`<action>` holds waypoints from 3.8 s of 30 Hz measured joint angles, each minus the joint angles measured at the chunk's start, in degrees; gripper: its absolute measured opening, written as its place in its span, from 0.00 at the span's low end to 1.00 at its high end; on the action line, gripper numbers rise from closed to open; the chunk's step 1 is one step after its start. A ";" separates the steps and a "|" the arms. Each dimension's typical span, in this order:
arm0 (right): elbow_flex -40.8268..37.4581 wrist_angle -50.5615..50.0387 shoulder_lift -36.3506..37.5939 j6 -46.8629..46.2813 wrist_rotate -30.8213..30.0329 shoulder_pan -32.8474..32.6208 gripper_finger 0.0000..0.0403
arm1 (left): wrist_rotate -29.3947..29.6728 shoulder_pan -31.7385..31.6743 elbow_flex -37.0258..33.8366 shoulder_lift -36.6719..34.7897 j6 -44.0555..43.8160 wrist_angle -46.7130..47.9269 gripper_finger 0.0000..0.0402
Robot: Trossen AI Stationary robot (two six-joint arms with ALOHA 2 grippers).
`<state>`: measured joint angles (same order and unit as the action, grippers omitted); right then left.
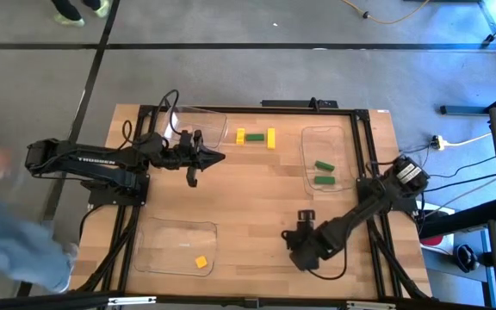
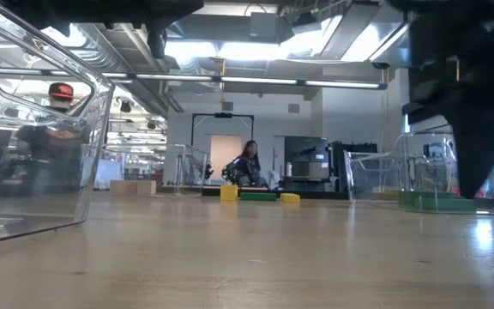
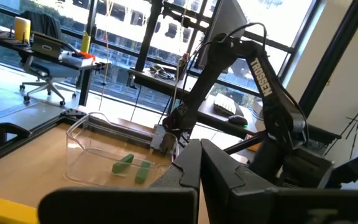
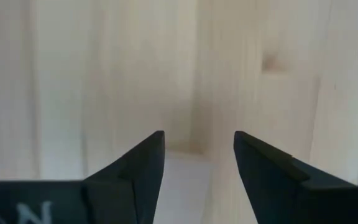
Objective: Sort & place blocks by color
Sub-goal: Put the brown block into the top left transparent bin
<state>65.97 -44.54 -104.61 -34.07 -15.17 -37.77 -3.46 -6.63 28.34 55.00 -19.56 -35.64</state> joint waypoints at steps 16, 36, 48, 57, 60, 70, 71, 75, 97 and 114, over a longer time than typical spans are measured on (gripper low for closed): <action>-5.48 1.21 6.20 2.39 9.77 0.12 0.49 | -0.66 0.00 0.00 0.00 0.15 0.02 0.00; -9.28 5.47 6.16 -4.69 8.79 0.05 0.49 | -0.48 -0.37 0.00 -0.02 0.10 -0.01 0.00; -15.33 11.29 6.48 -7.92 12.41 0.05 0.49 | -0.42 -0.37 0.00 -0.02 0.14 0.00 0.00; -15.44 10.83 6.29 -5.58 11.80 0.02 0.46 | -0.09 -0.37 0.00 -0.02 0.17 0.00 0.00; -14.58 9.96 6.27 -3.25 12.51 0.21 0.37 | 0.35 -0.37 0.02 -0.02 0.17 0.00 0.00; -14.04 8.01 14.82 -3.10 13.75 5.79 0.32 | 1.07 -0.37 0.02 -0.02 0.19 -0.04 0.00; -14.04 8.82 16.05 -3.04 13.71 7.01 0.32 | 1.07 -0.37 0.02 -0.02 0.19 -0.04 0.00; -14.04 17.96 19.86 -2.42 11.05 13.25 0.32 | 1.08 -0.37 0.02 -0.02 0.55 -0.40 0.00; -13.84 71.10 19.10 10.44 14.30 38.59 0.32 | -6.69 -7.50 3.70 0.86 -7.58 1.61 0.43; -9.76 71.79 19.07 16.14 14.76 40.25 0.32 | -10.43 -7.21 18.08 11.21 -0.91 15.35 0.57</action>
<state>56.21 27.25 -85.54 -17.94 -0.40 2.48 -13.90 -13.85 46.41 66.22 -20.47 -20.29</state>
